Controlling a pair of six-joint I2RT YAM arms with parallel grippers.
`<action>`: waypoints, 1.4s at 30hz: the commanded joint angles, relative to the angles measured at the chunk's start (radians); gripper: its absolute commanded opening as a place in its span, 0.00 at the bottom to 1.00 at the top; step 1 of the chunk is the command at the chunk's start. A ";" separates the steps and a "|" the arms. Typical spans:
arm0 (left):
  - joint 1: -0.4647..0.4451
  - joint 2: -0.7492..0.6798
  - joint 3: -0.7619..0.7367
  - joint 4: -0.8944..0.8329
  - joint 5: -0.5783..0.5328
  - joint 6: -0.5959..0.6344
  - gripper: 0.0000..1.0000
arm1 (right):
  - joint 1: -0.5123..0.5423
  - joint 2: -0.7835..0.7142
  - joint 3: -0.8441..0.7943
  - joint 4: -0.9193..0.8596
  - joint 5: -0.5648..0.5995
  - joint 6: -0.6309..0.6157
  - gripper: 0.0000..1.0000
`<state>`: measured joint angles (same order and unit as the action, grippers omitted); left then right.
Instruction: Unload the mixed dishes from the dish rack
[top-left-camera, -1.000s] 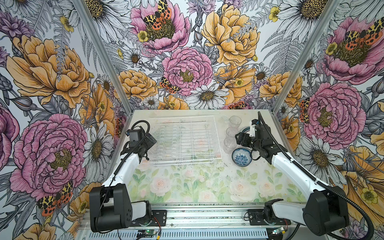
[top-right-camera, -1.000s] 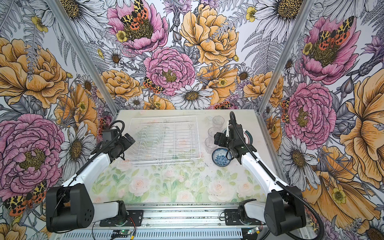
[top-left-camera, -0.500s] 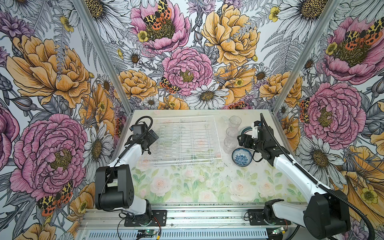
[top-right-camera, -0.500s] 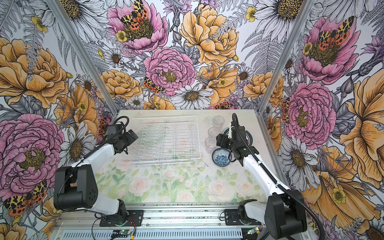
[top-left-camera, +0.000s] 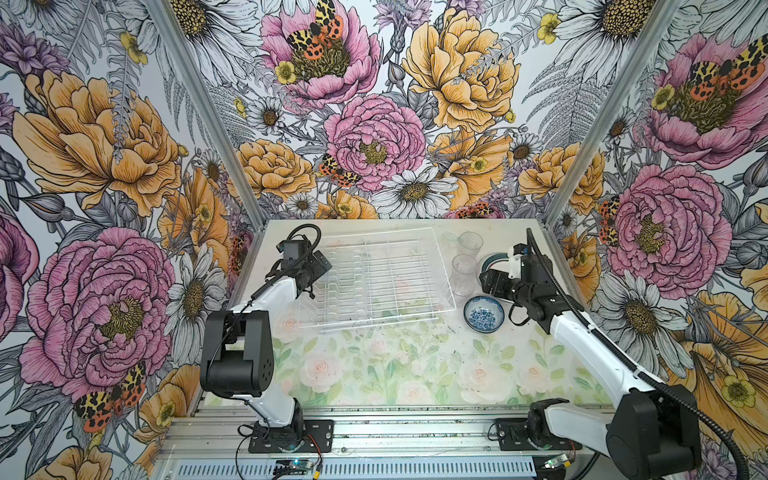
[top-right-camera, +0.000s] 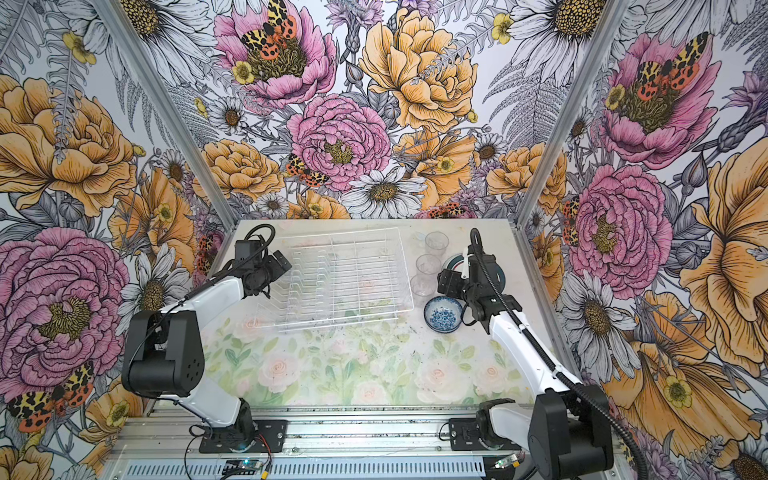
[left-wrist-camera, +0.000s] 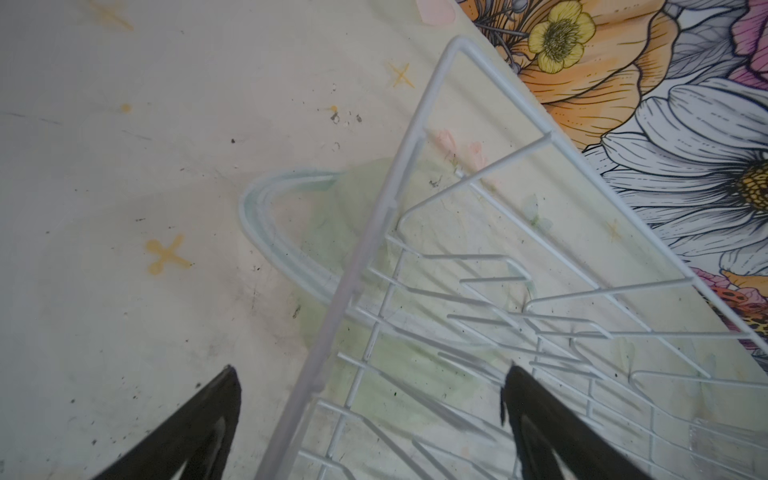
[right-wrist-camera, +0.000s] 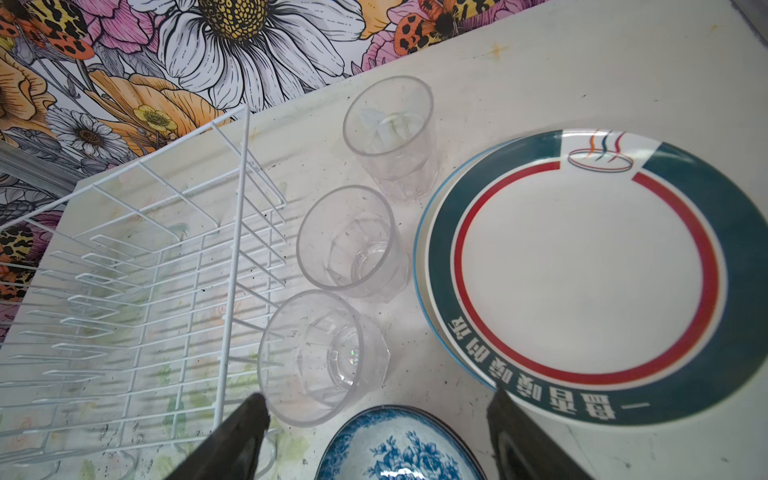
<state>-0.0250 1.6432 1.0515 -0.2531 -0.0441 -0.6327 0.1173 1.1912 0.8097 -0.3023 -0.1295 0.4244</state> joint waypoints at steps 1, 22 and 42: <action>-0.025 0.030 0.064 0.050 0.022 -0.015 0.99 | -0.014 -0.026 -0.013 0.017 -0.004 -0.013 0.84; 0.046 -0.177 -0.074 0.184 -0.208 0.334 0.99 | -0.062 -0.052 -0.100 0.293 0.241 -0.119 0.90; 0.143 -0.233 -0.480 0.666 -0.238 0.477 0.99 | -0.109 0.092 -0.411 0.922 0.544 -0.240 0.92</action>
<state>0.1219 1.4170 0.6151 0.3038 -0.3172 -0.1825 0.0196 1.2568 0.3962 0.5381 0.3878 0.1989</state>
